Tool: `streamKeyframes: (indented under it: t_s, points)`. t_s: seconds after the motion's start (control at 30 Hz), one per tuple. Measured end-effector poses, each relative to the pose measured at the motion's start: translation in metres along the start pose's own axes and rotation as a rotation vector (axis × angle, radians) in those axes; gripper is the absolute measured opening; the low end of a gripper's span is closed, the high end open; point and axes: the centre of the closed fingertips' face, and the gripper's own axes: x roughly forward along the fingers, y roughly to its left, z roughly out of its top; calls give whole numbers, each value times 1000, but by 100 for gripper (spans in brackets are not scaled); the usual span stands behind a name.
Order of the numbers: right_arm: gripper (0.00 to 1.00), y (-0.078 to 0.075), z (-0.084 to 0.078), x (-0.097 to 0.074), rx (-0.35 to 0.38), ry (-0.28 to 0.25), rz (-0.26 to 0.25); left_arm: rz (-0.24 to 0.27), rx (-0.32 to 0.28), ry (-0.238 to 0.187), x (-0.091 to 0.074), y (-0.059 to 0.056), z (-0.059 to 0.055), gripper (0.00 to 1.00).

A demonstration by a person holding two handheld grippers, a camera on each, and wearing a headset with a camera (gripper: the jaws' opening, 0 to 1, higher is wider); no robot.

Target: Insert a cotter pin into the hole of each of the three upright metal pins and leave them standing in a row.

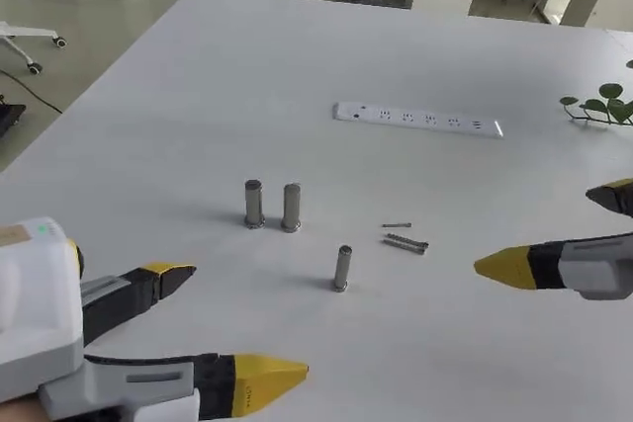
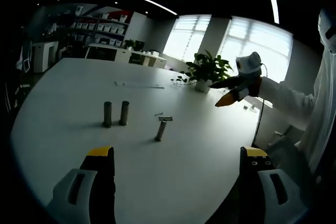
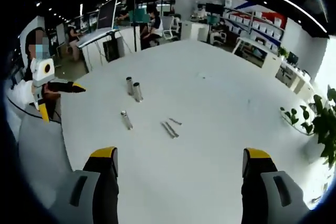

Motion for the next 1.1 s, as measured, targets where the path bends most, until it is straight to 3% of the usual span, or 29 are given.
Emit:
streamKeyframes:
  t_s: [0.03,0.13,0.27,0.3,0.43,0.6,0.67,0.77,1.1]
  points:
    - [97,-4,-1,5,-54,38,1,8,-3,-5,-1,1,0,99]
    - [97,-12,5,17,-168,77,11,19,-5,-6,-3,1,-2,99]
    - [95,-20,18,32,-270,92,54,29,-11,-6,-6,1,-5,99]
    - [94,-30,23,41,-310,96,77,34,-12,-9,-8,1,-5,99]
    - [88,-36,30,62,-447,131,130,38,-30,-23,-10,0,-4,99]
    - [80,-34,36,84,-513,167,187,37,-47,-40,-12,-1,-1,99]
    - [74,-39,38,99,-574,185,223,42,-45,-44,-14,-1,0,99]
    - [63,-31,41,110,-613,215,262,48,-50,-53,-16,1,2,99]
    - [43,-16,34,139,-764,303,345,64,-53,-47,-19,3,2,99]
